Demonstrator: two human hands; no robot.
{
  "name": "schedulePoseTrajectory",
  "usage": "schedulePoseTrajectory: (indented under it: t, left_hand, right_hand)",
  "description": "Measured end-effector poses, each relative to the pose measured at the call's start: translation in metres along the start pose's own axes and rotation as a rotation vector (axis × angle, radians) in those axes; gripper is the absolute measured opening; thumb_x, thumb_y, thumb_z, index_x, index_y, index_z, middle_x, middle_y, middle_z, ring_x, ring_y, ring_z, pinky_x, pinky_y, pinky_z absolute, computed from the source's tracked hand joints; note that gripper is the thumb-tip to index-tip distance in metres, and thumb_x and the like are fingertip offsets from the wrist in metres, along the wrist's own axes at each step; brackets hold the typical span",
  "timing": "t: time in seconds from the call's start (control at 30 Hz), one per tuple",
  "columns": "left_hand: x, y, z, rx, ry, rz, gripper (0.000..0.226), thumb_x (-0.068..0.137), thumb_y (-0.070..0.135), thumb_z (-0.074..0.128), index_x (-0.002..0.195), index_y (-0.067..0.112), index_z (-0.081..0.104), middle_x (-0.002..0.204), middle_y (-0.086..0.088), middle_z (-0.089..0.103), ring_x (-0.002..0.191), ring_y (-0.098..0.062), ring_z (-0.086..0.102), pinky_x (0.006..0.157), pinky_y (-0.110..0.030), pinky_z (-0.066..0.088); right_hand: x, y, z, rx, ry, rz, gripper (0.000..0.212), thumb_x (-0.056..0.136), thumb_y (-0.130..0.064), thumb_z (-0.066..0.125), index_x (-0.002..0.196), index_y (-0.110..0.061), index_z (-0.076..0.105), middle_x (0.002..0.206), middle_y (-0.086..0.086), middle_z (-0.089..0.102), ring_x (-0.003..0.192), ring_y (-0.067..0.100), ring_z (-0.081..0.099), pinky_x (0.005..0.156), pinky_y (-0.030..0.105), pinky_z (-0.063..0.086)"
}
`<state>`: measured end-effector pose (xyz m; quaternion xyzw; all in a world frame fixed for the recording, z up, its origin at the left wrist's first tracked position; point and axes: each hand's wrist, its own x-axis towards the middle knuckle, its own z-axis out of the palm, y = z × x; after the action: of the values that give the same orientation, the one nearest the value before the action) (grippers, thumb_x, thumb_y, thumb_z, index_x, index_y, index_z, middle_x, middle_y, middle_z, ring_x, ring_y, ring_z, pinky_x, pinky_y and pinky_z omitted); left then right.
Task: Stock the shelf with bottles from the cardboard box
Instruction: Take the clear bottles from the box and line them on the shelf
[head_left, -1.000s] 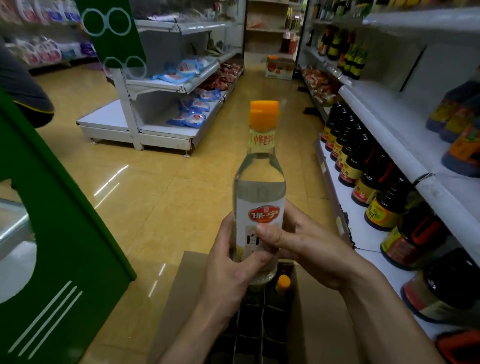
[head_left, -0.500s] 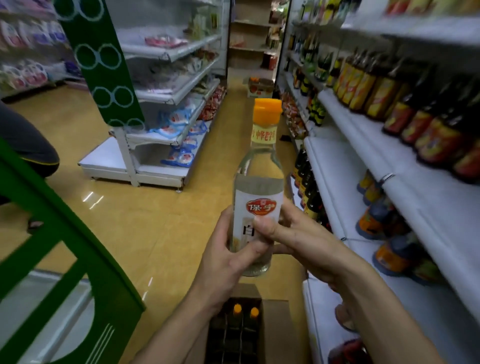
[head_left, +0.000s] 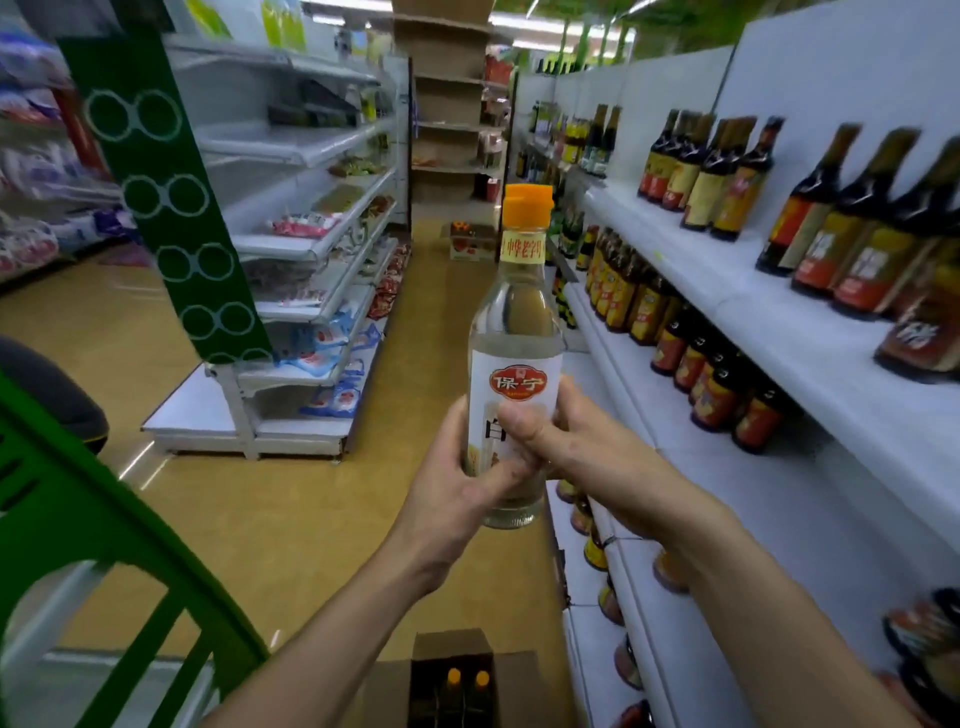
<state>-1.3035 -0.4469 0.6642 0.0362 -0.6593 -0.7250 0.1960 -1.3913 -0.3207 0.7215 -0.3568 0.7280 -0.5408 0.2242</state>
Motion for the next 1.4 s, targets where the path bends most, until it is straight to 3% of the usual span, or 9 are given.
schedulePoseTrajectory:
  t: [0.13, 0.27, 0.37, 0.53, 0.63, 0.7, 1.03, 1.23, 1.4]
  left_hand:
    - [0.013, 0.038, 0.027, -0.012, -0.089, 0.036, 0.053, 0.087, 0.016, 0.073, 0.135, 0.027, 0.054, 0.121, 0.007, 0.074, 0.111, -0.009, 0.071, 0.085, -0.021, 0.057]
    - [0.022, 0.062, 0.067, -0.028, -0.184, 0.057, 0.055, 0.082, 0.022, 0.074, 0.133, 0.026, 0.056, 0.119, 0.003, 0.075, 0.110, -0.013, 0.072, 0.085, -0.025, 0.058]
    - [0.028, 0.073, 0.103, -0.051, -0.251, 0.053, 0.057, 0.084, 0.021, 0.075, 0.136, 0.023, 0.054, 0.121, -0.004, 0.074, 0.113, -0.020, 0.071, 0.091, -0.033, 0.057]
    - [0.039, 0.080, 0.171, -0.086, -0.367, 0.045, 0.055, 0.086, 0.025, 0.077, 0.137, 0.027, 0.054, 0.124, -0.004, 0.073, 0.115, -0.023, 0.070, 0.102, -0.046, 0.053]
    - [0.044, 0.081, 0.213, -0.113, -0.430, 0.053, 0.058, 0.086, 0.024, 0.076, 0.139, 0.027, 0.053, 0.128, -0.002, 0.072, 0.119, -0.021, 0.068, 0.108, -0.049, 0.049]
    - [0.046, 0.081, 0.239, -0.118, -0.463, 0.059, 0.061, 0.085, 0.027, 0.076, 0.141, 0.028, 0.052, 0.130, -0.001, 0.071, 0.122, -0.021, 0.067, 0.111, -0.051, 0.047]
    - [0.049, 0.067, 0.347, -0.161, -0.702, 0.056, 0.075, 0.071, 0.046, 0.080, 0.139, 0.037, 0.048, 0.129, 0.003, 0.070, 0.119, -0.019, 0.068, 0.108, -0.054, 0.049]
    - [0.049, 0.056, 0.400, -0.192, -0.906, 0.050, 0.073, 0.075, 0.048, 0.078, 0.140, 0.047, 0.046, 0.136, 0.010, 0.066, 0.125, -0.015, 0.064, 0.109, -0.052, 0.048]
    - [0.043, 0.051, 0.435, -0.254, -1.110, 0.017, 0.064, 0.081, 0.038, 0.078, 0.137, 0.046, 0.048, 0.134, 0.011, 0.067, 0.123, -0.012, 0.065, 0.108, -0.050, 0.050]
  right_hand:
    - [-0.017, -0.035, -0.032, -0.017, 0.120, -0.057, 0.054, 0.081, -0.054, 0.068, 0.129, -0.040, 0.046, 0.121, -0.010, 0.072, 0.111, 0.005, 0.070, 0.094, 0.033, 0.060]
    - [-0.045, -0.059, -0.070, -0.072, 0.195, -0.071, 0.052, 0.092, -0.042, 0.070, 0.138, -0.030, 0.047, 0.122, -0.009, 0.071, 0.112, 0.005, 0.069, 0.098, 0.040, 0.059]
    - [-0.069, -0.069, -0.099, -0.131, 0.267, -0.075, 0.061, 0.085, -0.054, 0.071, 0.137, -0.030, 0.049, 0.122, -0.008, 0.071, 0.114, 0.009, 0.069, 0.097, 0.043, 0.059]
    - [-0.111, -0.078, -0.155, -0.185, 0.360, -0.053, 0.049, 0.092, -0.043, 0.069, 0.135, -0.030, 0.049, 0.105, -0.014, 0.070, 0.082, -0.012, 0.067, 0.066, 0.015, 0.055]
    - [-0.136, -0.077, -0.189, -0.196, 0.432, -0.036, 0.054, 0.090, -0.047, 0.072, 0.137, -0.033, 0.050, 0.117, -0.011, 0.073, 0.105, 0.000, 0.070, 0.089, 0.035, 0.062]
    - [-0.152, -0.074, -0.208, -0.175, 0.478, -0.040, 0.052, 0.091, -0.043, 0.072, 0.137, -0.034, 0.051, 0.120, -0.011, 0.073, 0.111, 0.007, 0.070, 0.096, 0.041, 0.060]
    - [-0.225, -0.055, -0.269, -0.168, 0.742, 0.031, 0.041, 0.092, -0.037, 0.075, 0.129, -0.036, 0.057, 0.115, -0.013, 0.075, 0.108, 0.006, 0.071, 0.095, 0.037, 0.058]
    - [-0.266, -0.045, -0.286, -0.196, 0.945, 0.126, 0.044, 0.087, -0.035, 0.081, 0.124, -0.036, 0.057, 0.113, -0.013, 0.076, 0.108, 0.008, 0.072, 0.100, 0.045, 0.057]
    - [-0.298, -0.045, -0.288, -0.219, 1.119, 0.218, 0.037, 0.088, -0.033, 0.080, 0.116, -0.037, 0.056, 0.107, -0.017, 0.076, 0.101, 0.000, 0.072, 0.095, 0.034, 0.060]
